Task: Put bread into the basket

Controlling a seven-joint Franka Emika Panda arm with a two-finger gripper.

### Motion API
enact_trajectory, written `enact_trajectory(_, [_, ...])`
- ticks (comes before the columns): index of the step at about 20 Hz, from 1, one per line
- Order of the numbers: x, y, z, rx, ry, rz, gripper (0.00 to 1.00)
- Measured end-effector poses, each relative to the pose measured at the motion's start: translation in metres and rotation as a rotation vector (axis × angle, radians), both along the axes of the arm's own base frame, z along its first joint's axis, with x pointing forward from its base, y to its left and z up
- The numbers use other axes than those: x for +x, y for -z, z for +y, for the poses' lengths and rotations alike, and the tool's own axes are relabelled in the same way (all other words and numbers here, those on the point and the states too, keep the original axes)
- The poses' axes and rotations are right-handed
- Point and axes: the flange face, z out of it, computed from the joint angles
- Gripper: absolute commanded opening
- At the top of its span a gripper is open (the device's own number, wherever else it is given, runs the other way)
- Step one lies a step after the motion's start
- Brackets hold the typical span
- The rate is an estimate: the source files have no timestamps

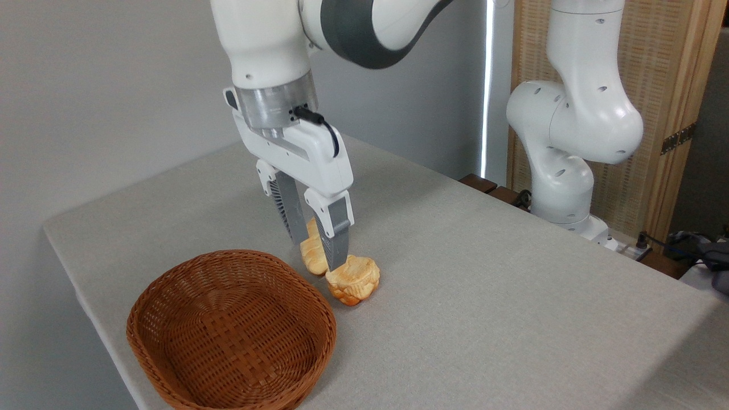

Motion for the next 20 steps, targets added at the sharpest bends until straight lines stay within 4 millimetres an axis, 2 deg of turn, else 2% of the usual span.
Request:
enact_trajectory(5, [-0.019, 0.023, -0.013, 0.004, 0.048, 0.047, 1.00])
enact_trajectory(12, [-0.052, 0.047, -0.014, 0.000, 0.106, 0.013, 1.00])
enact_trajectory(20, [-0.064, 0.072, -0.013, 0.000, 0.150, 0.045, 1.00])
